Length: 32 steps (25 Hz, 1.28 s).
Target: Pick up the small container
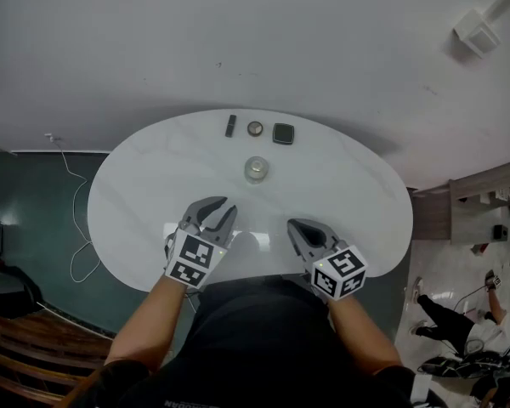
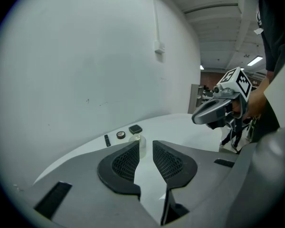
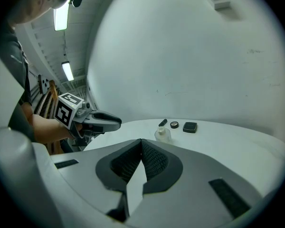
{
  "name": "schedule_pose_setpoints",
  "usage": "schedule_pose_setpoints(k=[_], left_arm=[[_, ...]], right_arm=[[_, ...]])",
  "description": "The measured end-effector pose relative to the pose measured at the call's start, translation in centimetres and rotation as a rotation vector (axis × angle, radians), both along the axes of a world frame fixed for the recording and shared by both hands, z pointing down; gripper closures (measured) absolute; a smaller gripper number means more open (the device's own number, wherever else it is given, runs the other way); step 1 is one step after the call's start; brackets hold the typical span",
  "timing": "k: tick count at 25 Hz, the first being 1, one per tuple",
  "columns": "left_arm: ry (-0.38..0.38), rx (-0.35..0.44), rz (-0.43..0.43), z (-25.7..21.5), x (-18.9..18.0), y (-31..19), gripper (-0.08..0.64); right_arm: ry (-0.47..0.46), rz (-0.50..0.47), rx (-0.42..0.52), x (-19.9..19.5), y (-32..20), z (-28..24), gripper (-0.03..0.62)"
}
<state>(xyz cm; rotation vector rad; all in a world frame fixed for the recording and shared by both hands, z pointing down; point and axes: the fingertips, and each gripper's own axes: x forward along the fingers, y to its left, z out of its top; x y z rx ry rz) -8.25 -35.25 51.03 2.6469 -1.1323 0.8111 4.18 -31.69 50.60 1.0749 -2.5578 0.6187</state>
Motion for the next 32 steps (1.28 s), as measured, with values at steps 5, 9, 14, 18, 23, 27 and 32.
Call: schedule_pose_setpoints(k=[5,9,14,18,23,27,32], left_arm=[[-0.067,-0.027,-0.006,3.7,1.0,-2.6,0.394],[-0.065,-0.098,0.018,7.4,2.9,-4.6,0.328],[-0.131,-0.136,0.022,11.1,3.4,-7.3,0.248],[-0.167,-0.139,0.064,12.7,4.2,-9.4,0.23],[-0.128,-0.159,0.065,13.7,5.8,-11.2,0.212],[-0.138,-0.155,0.077,14.8,7.0,-12.0,0.202],[-0.144,-0.167,0.086,16.1,8.0,-12.9,0.201]], right_arm=[[0.005,0.012,-0.015,1.7,0.4,0.6,0.598],[0.009,0.047,-0.038,3.4,0.8,1.3,0.598],[0.024,0.086,-0.063,5.3,1.7,2.0,0.598],[0.041,0.137,-0.083,7.4,2.3,2.4,0.598],[0.046,0.172,-0.101,8.6,2.3,2.7,0.598],[0.046,0.177,-0.107,9.0,2.5,2.8,0.598],[0.049,0.186,-0.121,9.5,2.6,3.2,0.598]])
